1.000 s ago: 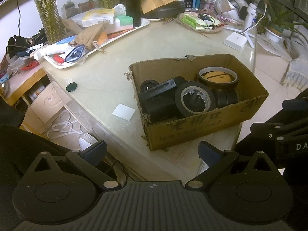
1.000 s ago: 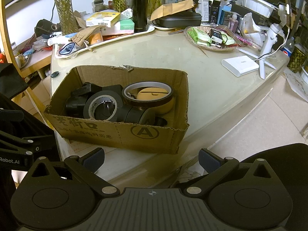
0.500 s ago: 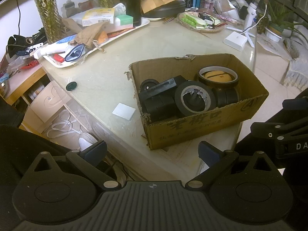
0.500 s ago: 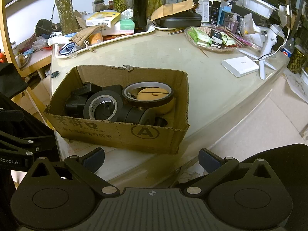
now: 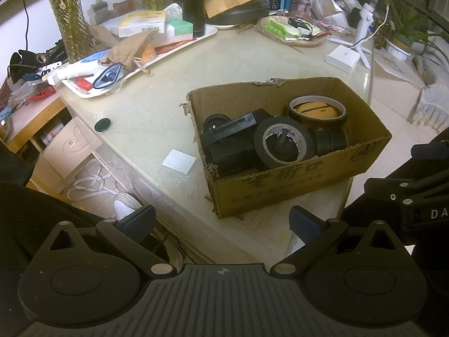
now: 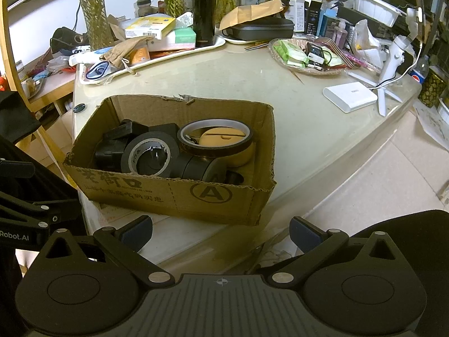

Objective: Organize rigid objects

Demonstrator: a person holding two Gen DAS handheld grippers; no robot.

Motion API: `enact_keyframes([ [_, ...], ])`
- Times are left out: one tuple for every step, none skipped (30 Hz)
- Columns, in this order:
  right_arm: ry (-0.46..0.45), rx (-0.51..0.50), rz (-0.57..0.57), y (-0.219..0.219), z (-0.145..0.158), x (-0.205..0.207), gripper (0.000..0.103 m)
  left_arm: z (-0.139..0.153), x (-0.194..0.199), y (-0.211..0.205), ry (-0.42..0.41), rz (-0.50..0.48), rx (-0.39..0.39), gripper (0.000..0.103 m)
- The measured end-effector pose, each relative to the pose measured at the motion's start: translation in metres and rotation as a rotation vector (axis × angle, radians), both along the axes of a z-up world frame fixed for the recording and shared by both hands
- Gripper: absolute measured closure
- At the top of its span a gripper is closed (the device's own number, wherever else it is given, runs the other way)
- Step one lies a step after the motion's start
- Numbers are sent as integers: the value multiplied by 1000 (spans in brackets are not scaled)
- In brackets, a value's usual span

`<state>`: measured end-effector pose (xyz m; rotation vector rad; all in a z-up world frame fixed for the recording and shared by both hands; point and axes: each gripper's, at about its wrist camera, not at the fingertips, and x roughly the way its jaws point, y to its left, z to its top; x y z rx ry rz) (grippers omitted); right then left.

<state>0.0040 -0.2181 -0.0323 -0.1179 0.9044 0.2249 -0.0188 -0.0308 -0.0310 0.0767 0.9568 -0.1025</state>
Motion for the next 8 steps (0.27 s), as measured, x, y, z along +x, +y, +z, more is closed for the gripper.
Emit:
enact_keyframes([
  [0,0,0,0,0,0,0,0,0,0,0,0,0,0],
  [0,0,-1,0,0,0,0,0,0,0,-1,1,-3,0],
  [1,1,-2,0,0,0,0,0,0,0,-2,1,-6,0],
  [1,1,-2,0,0,0,0,1,0,1,-3,1,-11,0],
  [1,2,-3,1,-1,-1,0,2,0,1,-9,0,-21,0],
  [1,2,-4,2,-2,-1,0,2,-1,2,-15,0,-30,0],
  [1,1,-4,2,-2,0,0,3,-1,2,-19,5,-31,0],
  [1,1,-3,2,-2,-1,0,2,-1,2,-19,11,-28,0],
])
